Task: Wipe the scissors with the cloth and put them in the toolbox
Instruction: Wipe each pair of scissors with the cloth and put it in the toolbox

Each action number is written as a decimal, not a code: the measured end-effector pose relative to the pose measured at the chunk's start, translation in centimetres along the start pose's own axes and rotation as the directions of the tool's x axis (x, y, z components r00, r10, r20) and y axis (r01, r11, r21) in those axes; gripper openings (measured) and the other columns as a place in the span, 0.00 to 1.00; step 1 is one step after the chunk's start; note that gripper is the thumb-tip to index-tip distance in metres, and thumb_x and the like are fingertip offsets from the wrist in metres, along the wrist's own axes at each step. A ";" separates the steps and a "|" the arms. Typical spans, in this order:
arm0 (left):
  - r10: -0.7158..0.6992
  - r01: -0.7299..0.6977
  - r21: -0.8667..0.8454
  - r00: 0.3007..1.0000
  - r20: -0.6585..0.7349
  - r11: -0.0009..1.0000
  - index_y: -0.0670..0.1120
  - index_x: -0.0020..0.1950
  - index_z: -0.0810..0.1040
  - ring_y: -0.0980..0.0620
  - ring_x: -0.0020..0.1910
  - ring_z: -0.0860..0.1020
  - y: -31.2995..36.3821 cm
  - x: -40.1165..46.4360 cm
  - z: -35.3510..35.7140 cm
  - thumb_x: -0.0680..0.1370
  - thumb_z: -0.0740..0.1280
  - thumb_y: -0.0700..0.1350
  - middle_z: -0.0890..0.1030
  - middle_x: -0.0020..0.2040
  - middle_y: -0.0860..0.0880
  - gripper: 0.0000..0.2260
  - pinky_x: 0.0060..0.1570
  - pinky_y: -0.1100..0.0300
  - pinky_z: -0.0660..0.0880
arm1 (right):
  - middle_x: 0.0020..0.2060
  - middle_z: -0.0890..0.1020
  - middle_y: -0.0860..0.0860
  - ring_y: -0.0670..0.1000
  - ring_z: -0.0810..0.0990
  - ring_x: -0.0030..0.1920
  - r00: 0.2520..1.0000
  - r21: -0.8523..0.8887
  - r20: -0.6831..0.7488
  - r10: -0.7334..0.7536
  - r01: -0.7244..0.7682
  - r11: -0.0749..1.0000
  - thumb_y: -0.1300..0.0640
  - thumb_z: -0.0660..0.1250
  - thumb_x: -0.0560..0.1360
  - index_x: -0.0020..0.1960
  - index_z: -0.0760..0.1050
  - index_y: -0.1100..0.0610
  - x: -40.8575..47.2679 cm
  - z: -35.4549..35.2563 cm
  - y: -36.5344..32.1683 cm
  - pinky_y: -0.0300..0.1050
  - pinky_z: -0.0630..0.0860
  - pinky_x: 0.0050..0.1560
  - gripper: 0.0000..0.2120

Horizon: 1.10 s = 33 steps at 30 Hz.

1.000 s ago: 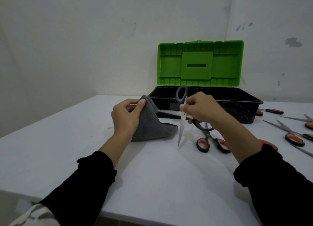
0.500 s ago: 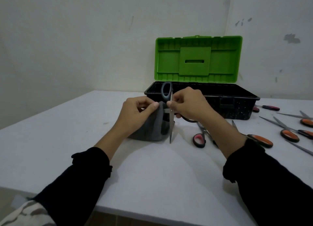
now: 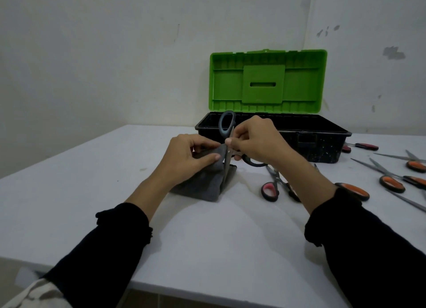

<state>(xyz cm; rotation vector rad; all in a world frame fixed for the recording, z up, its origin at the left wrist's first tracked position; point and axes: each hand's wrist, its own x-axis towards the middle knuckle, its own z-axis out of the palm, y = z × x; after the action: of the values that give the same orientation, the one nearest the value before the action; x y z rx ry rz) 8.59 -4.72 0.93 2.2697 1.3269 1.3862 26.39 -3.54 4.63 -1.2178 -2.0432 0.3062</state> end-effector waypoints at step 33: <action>0.004 -0.003 0.007 0.996 -0.092 1.000 0.48 0.44 0.82 0.68 0.37 0.75 1.0 0.2 0.3 0.72 0.72 0.44 0.80 0.37 0.57 0.03 0.38 0.77 0.67 | 0.29 0.83 0.56 0.48 0.81 0.27 0.991 -0.006 -0.102 -0.089 0.089 0.996 0.59 0.69 0.73 0.35 0.79 0.61 0.1 0.5 0.0 0.33 0.75 0.30 0.09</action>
<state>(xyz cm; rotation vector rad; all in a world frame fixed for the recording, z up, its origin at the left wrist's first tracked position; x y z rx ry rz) 9.46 -5.09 1.39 2.2381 1.3573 1.5069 25.98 -3.39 4.32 -1.1164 -2.0025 0.1954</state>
